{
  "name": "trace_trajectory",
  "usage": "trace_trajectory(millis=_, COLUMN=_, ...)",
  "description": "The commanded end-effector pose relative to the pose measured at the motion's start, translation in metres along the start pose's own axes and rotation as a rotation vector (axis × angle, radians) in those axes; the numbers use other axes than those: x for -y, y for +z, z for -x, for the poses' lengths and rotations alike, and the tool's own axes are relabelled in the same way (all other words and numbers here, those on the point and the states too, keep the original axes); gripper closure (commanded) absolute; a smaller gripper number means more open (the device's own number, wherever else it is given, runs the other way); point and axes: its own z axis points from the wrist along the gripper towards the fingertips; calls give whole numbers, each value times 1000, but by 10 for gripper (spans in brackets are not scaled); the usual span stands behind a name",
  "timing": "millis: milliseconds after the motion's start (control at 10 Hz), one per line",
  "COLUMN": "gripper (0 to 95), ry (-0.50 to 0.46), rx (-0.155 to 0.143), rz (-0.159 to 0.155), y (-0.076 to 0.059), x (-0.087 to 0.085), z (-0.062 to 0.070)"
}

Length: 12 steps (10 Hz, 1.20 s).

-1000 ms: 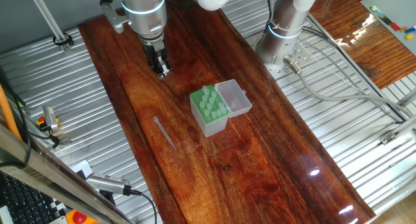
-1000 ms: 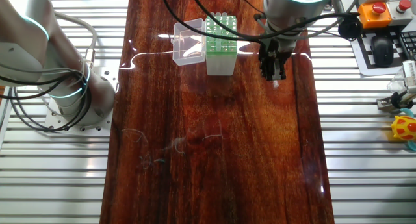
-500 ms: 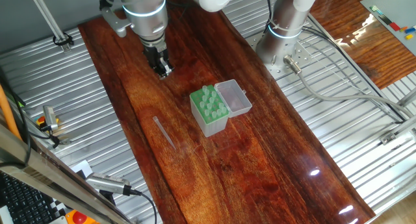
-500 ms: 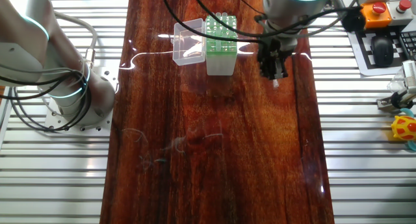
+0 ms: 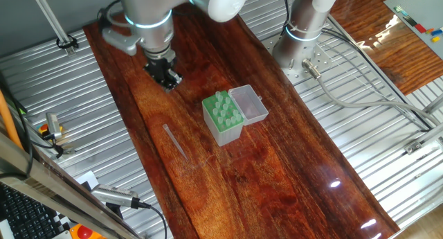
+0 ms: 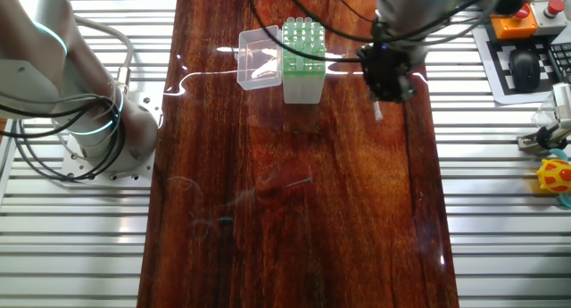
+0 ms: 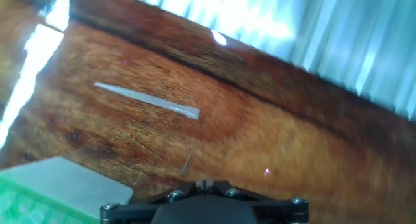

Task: Insert a large pipette tip into the holder for large pipette tips

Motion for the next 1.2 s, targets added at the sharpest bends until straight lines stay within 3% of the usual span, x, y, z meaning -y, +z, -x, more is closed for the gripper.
trace_trajectory(millis=100, gripper=950, ry=-261, rx=-4, rz=4, y=8, x=11, z=31)
trace_trajectory(millis=500, gripper=950, ry=-364, rx=-5, rz=4, y=11, x=13, z=32)
trace_trajectory(millis=800, gripper=950, ry=-456, rx=27, rz=38, y=11, x=13, z=32)
trace_trajectory(millis=1000, gripper=950, ry=-442, rx=32, rz=46, y=11, x=13, z=32)
trace_trajectory(millis=1100, gripper=760, ry=-460, rx=36, rz=50, y=13, x=11, z=35)
trace_trajectory(millis=1200, gripper=760, ry=-483, rx=38, rz=49, y=19, x=5, z=43)
